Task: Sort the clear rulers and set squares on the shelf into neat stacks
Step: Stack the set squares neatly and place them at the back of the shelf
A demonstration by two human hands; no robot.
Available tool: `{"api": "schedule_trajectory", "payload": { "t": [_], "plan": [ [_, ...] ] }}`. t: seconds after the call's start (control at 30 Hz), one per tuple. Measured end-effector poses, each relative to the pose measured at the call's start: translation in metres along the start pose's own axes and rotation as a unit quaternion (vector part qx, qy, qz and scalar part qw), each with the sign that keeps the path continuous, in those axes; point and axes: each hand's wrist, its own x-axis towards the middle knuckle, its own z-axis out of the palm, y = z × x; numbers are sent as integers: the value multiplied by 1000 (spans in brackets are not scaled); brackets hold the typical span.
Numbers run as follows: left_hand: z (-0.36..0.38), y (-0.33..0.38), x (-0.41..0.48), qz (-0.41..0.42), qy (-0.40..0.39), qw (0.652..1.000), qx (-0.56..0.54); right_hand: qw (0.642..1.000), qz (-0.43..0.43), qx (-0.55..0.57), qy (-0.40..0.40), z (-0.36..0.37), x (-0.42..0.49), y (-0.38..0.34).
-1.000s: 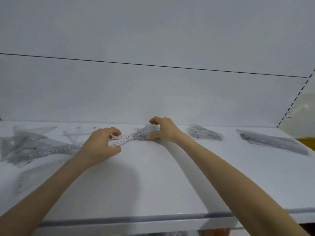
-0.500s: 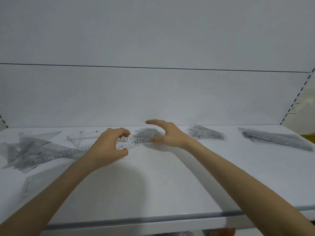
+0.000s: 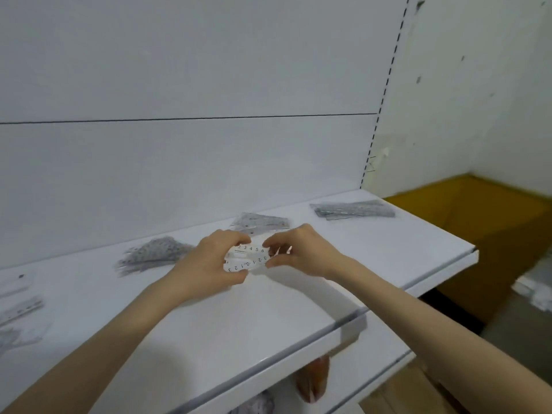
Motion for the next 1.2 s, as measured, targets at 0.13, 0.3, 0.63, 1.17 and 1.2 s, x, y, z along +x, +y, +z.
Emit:
{"api": "schedule_trajectory", "payload": {
  "t": [0.13, 0.3, 0.63, 1.17, 1.2],
  "plan": [
    [12, 3, 20, -3, 8, 1000, 12, 997, 61, -48, 24, -24, -15, 41],
    [10, -8, 20, -32, 26, 998, 43, 988, 124, -66, 60, -33, 14, 75],
    [-19, -70, -21, -106, 48, 987, 114, 991, 132, 3, -3, 3, 101, 96],
    [-50, -47, -73, -118, 87, 962, 230, 982, -56, -182, 0, -6, 75, 30],
    [-57, -48, -84, -126, 88, 961, 232, 982, -63, -176, -3, -2, 76, 17]
  ]
}}
